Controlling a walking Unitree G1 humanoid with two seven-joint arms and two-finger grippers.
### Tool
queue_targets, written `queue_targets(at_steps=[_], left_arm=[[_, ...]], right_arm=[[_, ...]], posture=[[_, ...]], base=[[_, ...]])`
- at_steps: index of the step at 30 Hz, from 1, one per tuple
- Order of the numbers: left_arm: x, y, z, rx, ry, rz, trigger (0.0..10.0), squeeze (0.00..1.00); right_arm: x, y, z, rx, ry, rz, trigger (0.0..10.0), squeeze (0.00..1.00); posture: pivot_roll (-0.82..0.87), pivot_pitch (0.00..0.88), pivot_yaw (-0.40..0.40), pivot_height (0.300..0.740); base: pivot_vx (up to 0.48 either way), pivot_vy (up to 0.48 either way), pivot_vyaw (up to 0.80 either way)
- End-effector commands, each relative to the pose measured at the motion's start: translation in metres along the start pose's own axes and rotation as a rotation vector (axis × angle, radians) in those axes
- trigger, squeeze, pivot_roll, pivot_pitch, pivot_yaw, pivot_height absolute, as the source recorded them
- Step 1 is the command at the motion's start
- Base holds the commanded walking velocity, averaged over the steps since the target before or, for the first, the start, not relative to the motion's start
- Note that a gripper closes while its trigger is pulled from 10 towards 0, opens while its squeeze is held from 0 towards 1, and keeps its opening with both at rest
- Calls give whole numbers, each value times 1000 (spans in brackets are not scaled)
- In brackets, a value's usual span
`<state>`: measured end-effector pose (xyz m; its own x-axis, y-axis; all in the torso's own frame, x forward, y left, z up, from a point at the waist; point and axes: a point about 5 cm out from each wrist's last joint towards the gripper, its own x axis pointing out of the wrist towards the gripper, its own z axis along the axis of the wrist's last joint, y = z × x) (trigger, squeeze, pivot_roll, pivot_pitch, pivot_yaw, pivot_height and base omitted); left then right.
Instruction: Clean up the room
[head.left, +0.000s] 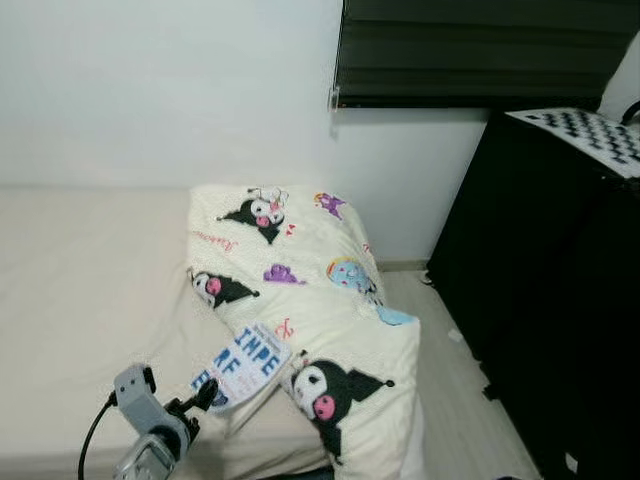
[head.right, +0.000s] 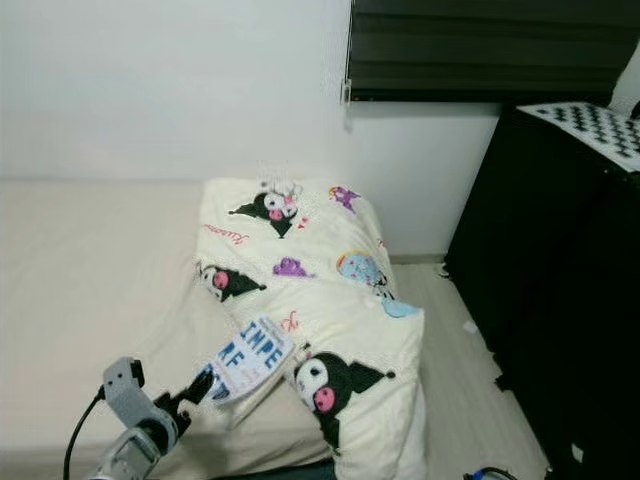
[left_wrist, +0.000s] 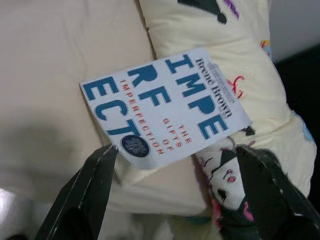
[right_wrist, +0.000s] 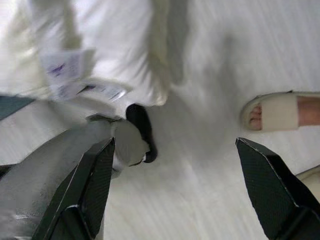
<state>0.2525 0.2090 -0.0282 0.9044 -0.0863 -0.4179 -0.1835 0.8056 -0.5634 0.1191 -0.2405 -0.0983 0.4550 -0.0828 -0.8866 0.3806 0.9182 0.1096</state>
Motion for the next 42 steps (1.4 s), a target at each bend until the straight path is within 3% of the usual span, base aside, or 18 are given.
queue_targets(at_steps=[1,12,14,16,18,21,22,23,24,26,29,33,35,37,38,39,41,42], left_arm=[[-1,-2,-6,14,26,-18,10000,0],[10,-39,-23,-93,60,-192,10000,0],[10,-39,-23,-93,60,-192,10000,0],[11,-46,-27,-125,68,-215,10000,0],[11,-52,-34,-196,79,-227,10000,0],[11,-52,-34,-196,79,-227,10000,0],[10,-52,-36,-222,80,-225,10000,0],[10,-52,-36,-222,80,-225,10000,0],[10,-51,-36,-235,63,-216,10000,1000],[10,-48,-33,-245,27,-198,10000,1000],[10,-48,-33,-245,27,-198,10000,1000],[9,-25,-9,-289,-77,-96,10000,1000],[9,-25,-9,-289,-77,-96,10000,1000],[9,-21,-1,-312,-104,-100,10000,1000],[9,-21,-1,-312,-104,-100,10000,1000],[12,-27,4,-335,-114,-147,10000,1000],[12,-27,4,-335,-114,-147,10000,1000],[14,-34,5,-364,-111,-198,10000,1000]], right_arm=[[1,3,1,18,-11,3,10000,0],[3,3,22,40,-63,-13,10000,0],[3,3,22,40,-63,-13,10000,0],[3,3,32,54,-95,-14,10000,0],[1,1,63,93,-201,-3,10000,0],[1,1,63,93,-201,-3,10000,0],[0,0,81,108,-259,8,10000,0],[0,0,81,108,-259,8,10000,0],[-4,1,108,113,-343,43,10000,0],[-11,5,140,107,-441,101,10000,0],[-11,5,140,107,-441,101,10000,0],[-30,10,191,125,-621,226,10000,0],[-30,10,191,125,-621,226,10000,0],[-39,14,208,140,-684,307,10000,0],[-39,14,208,140,-684,307,10000,0],[-52,24,228,156,-762,438,10000,0],[-52,24,228,156,-762,438,10000,0],[-62,31,240,159,-819,530,10000,0]], posture=[[-49,0,-70,707],[-43,0,-77,682],[-43,0,-77,682],[-42,0,-79,677],[-51,0,-81,667],[-51,0,-81,667],[-55,0,-84,662],[-55,0,-84,662],[-69,0,-92,657],[-73,0,-99,647],[-73,0,-99,647],[-81,0,-109,627],[-81,0,-109,627],[-83,0,-113,617],[-83,0,-113,617],[-85,0,-113,607],[-85,0,-113,607],[-90,0,-111,597]], base=[[0,0,0],[0,0,0],[0,0,0],[0,0,0],[0,0,0],[0,0,0],[0,0,0],[0,0,0],[0,0,0],[0,0,0],[0,0,0],[0,0,0],[0,0,0],[0,0,0],[0,0,0],[0,0,0],[0,0,0],[0,0,0]])
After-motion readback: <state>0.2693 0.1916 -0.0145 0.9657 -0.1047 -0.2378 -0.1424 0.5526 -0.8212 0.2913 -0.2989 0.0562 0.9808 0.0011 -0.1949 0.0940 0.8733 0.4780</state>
